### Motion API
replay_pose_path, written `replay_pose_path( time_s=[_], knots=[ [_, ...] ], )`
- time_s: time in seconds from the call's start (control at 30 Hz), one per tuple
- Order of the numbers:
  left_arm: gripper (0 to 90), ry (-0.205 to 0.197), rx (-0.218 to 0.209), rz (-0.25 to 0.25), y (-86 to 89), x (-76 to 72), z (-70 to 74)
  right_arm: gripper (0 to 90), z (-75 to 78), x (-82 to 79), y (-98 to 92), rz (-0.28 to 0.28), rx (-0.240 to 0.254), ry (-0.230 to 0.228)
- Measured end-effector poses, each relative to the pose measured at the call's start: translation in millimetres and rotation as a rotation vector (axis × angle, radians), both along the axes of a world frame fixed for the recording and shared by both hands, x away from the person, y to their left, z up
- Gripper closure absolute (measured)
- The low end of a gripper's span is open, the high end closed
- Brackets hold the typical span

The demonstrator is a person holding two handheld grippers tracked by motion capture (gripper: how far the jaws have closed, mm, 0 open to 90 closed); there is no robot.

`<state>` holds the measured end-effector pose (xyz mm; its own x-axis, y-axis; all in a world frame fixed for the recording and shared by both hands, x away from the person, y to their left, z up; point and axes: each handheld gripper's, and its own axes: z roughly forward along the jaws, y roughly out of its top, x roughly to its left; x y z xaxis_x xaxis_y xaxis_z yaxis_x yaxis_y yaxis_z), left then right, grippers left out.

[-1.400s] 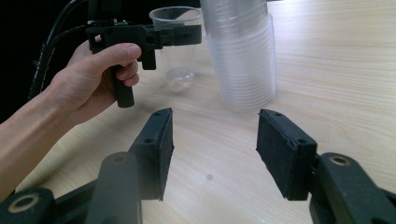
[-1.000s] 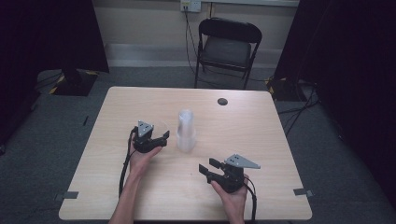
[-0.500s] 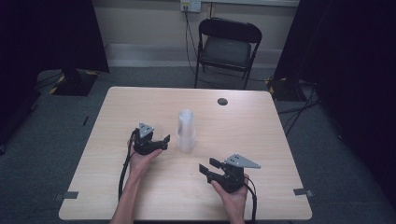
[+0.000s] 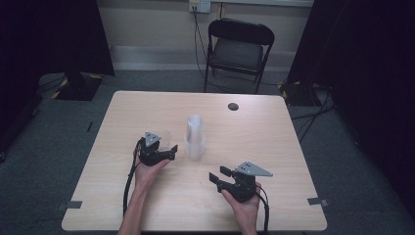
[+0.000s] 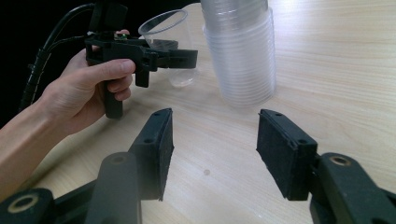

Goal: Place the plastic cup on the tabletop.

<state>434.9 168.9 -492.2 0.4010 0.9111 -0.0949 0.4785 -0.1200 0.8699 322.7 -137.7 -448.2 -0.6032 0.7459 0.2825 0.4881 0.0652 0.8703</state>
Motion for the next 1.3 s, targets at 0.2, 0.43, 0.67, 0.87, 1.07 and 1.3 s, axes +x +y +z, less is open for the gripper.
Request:
replay_pose_path(
  time_s=[0.2, 0.43, 0.67, 0.87, 1.07, 1.3],
  knots=[
    [15.8, -0.002, -0.027, 0.008, -1.1, -4.0, -0.1, 46.0, -0.6, -0.4, -1.5, -0.006, 0.004, -0.001],
    [16.0, 0.013, -0.010, 0.002, -1.1, -11.8, -3.3, 45.9, -2.4, 0.5, -3.5, -0.010, 0.006, 0.005],
    [16.0, 0.019, 0.022, 0.006, -0.4, -17.8, 0.2, 45.7, -1.8, -0.5, -4.8, -0.015, 0.011, 0.003],
    [16.2, 0.006, 0.006, 0.027, 5.8, -29.9, 2.7, 45.6, -2.5, -0.4, -6.4, -0.018, 0.010, 0.001],
    [16.2, -0.018, 0.020, 0.033, 7.7, -43.5, 10.4, 45.4, -2.7, -0.2, -6.6, -0.019, 0.007, 0.002],
    [16.1, -0.050, -0.018, 0.053, 15.4, -62.2, 15.5, 45.0, -4.3, -1.0, -9.7, -0.029, 0.008, 0.002]
  ],
)
